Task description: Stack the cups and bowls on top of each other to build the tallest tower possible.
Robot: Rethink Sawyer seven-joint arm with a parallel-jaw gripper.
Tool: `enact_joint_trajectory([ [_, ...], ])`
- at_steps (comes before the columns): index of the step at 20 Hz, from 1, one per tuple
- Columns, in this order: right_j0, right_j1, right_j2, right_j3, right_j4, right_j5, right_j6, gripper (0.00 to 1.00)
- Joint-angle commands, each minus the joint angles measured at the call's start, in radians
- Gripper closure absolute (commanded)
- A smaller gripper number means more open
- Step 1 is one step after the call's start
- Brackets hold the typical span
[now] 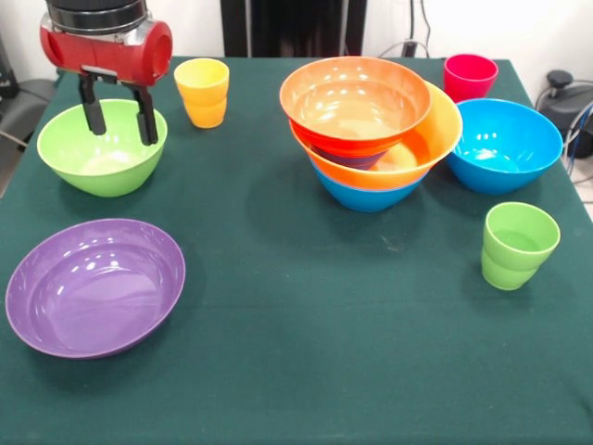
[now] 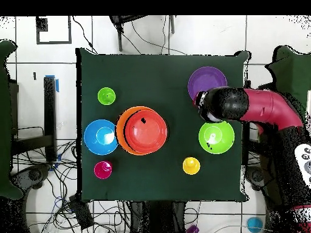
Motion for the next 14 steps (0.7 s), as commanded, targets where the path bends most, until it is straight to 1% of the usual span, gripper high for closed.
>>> enact_joint_trajectory([
  [1, -0.005, 0.030, 0.033, 0.098, -0.082, -0.050, -0.231, 0.00],
  [10, -0.024, 0.027, 0.024, 0.142, -0.106, -0.090, -0.212, 0.00],
  [14, -0.031, 0.036, 0.008, 0.176, -0.132, -0.148, -0.181, 0.00],
])
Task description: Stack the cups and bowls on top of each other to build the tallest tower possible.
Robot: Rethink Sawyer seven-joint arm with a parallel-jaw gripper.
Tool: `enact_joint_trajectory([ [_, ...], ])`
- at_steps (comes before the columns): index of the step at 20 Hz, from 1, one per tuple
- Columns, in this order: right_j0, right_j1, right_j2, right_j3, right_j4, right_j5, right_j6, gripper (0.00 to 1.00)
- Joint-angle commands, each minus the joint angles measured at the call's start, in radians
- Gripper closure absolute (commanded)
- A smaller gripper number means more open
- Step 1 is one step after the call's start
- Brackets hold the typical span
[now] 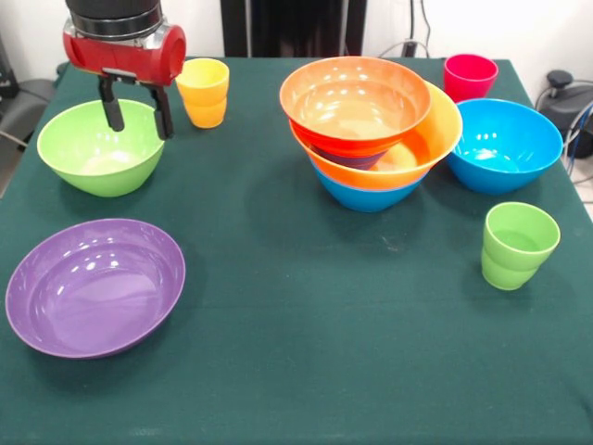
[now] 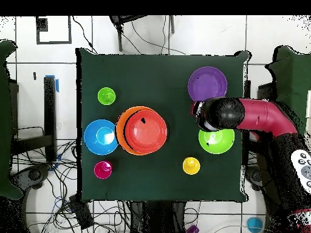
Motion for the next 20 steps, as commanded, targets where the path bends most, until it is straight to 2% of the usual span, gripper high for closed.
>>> enact_joint_trajectory([
  [1, -0.009, 0.039, 0.004, 0.104, -0.124, -0.128, -0.174, 0.00],
  [20, -0.025, 0.036, 0.000, 0.149, -0.167, -0.190, -0.136, 0.00],
])
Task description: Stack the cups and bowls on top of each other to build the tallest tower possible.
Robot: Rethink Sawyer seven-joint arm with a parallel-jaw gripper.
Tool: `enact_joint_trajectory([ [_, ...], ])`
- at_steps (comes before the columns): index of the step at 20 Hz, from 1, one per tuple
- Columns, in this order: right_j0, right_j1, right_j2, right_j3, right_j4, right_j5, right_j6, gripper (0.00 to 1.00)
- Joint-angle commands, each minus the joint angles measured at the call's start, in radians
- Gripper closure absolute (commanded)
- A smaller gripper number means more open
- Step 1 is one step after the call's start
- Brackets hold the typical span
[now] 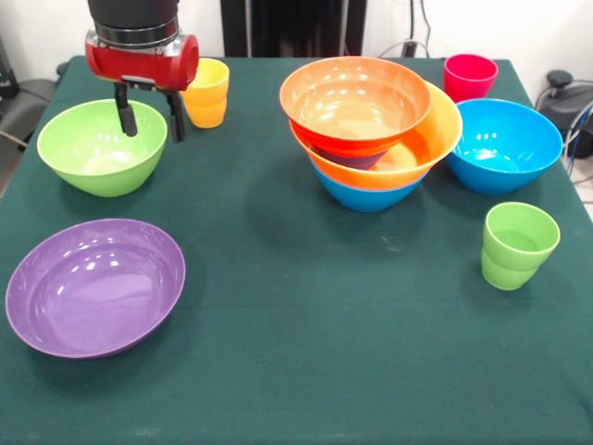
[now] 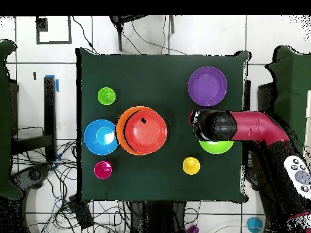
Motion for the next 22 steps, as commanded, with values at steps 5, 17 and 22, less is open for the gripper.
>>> enact_joint_trajectory([
  [5, -0.011, 0.046, 0.003, 0.046, -0.098, -0.077, -0.141, 0.00],
  [17, -0.006, 0.077, -0.014, 0.033, -0.121, -0.113, -0.133, 0.00],
  [22, -0.001, 0.099, -0.020, 0.022, -0.135, -0.129, -0.126, 0.00],
])
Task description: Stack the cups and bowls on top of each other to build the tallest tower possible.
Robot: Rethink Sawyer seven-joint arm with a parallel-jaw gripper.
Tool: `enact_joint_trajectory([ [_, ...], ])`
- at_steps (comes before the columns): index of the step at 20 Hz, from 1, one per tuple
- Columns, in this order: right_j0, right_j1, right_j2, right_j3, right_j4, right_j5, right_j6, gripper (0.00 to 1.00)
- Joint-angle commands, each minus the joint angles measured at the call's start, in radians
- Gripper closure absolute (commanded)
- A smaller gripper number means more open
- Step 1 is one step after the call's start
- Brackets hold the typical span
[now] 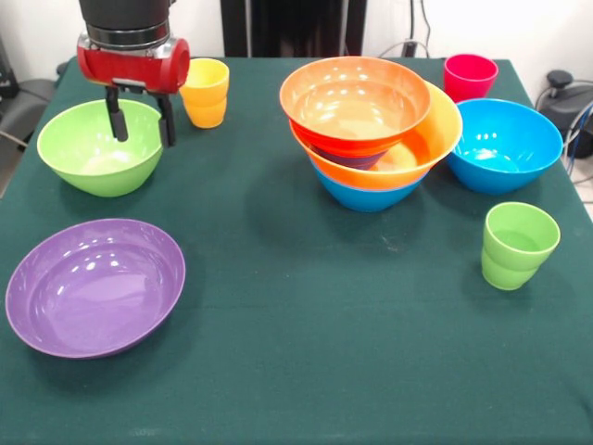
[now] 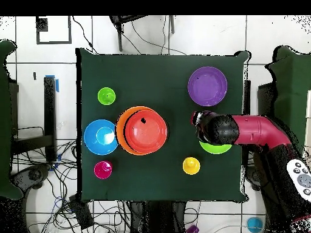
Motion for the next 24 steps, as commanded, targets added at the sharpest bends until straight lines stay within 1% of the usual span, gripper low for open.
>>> enact_joint_trajectory([
  [1, 0.025, 0.102, -0.021, 0.002, -0.116, -0.061, -0.122, 0.00],
  [4, 0.030, 0.126, -0.029, -0.002, -0.132, -0.085, -0.106, 0.00],
  [10, 0.045, 0.143, -0.043, -0.016, -0.155, -0.101, -0.084, 0.00],
  [14, 0.050, 0.160, -0.057, -0.017, -0.172, -0.130, -0.066, 0.00],
  [19, 0.050, 0.149, -0.066, -0.001, -0.173, -0.138, -0.061, 0.00],
  [24, 0.050, 0.122, -0.067, 0.015, -0.161, -0.127, -0.061, 0.00],
])
